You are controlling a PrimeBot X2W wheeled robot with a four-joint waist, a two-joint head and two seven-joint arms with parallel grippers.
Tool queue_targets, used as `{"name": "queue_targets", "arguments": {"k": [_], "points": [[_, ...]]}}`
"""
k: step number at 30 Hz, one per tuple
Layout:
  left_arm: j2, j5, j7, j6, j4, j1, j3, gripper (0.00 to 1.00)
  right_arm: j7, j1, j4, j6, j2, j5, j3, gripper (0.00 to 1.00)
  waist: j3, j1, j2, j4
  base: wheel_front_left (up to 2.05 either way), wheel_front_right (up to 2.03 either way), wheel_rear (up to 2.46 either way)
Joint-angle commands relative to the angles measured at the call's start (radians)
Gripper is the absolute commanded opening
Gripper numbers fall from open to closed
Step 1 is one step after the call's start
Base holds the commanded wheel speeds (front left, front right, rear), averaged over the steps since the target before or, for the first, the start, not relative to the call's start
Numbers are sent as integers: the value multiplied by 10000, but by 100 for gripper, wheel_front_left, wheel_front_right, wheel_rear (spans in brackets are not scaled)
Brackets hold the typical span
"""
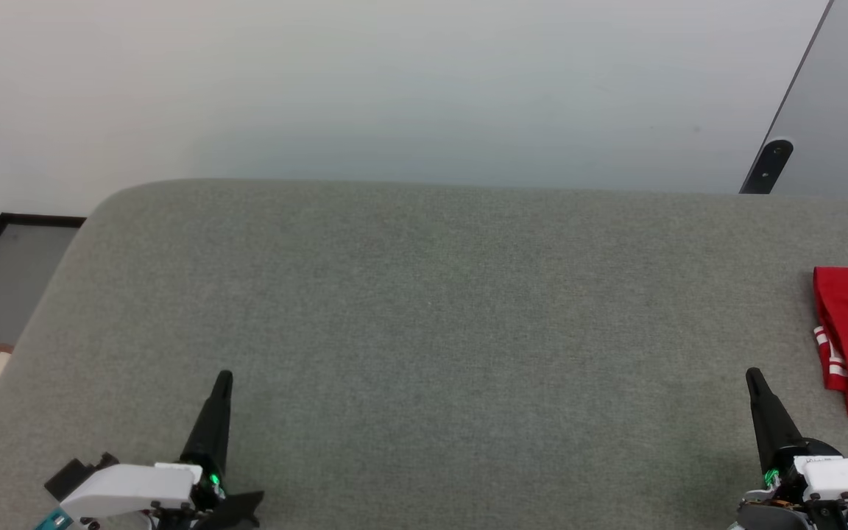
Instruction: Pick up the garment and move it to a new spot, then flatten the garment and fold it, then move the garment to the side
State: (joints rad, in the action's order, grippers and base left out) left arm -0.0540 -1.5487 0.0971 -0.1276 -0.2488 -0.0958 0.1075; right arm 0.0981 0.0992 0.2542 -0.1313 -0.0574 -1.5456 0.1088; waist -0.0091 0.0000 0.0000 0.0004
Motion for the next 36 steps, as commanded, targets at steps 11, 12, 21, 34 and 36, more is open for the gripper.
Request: {"name": "queue_targets", "arguments": {"k": [11, 12, 21, 34, 36], "points": [[49, -664, 204, -56, 43, -185, 91, 0, 198, 154, -125, 10, 94, -690, 74, 0, 122, 0, 0, -4, 0, 0, 0], [49, -661, 204, -56, 43, -183, 89, 0, 196, 154, -123, 10, 94, -690, 70, 0, 122, 0, 0, -4, 0, 0, 0], [48, -662, 203, -55, 42, -182, 87, 0, 195, 154, -120, 10, 94, -691, 68, 0, 122, 0, 0, -4, 0, 0, 0], [48, -663, 202, -55, 43, -180, 84, 0, 194, 153, -121, 10, 94, -692, 67, 0, 122, 0, 0, -4, 0, 0, 0], [48, -664, 202, -56, 43, -180, 87, 0, 194, 153, -121, 10, 94, -692, 66, 0, 122, 0, 0, -4, 0, 0, 0]]}}
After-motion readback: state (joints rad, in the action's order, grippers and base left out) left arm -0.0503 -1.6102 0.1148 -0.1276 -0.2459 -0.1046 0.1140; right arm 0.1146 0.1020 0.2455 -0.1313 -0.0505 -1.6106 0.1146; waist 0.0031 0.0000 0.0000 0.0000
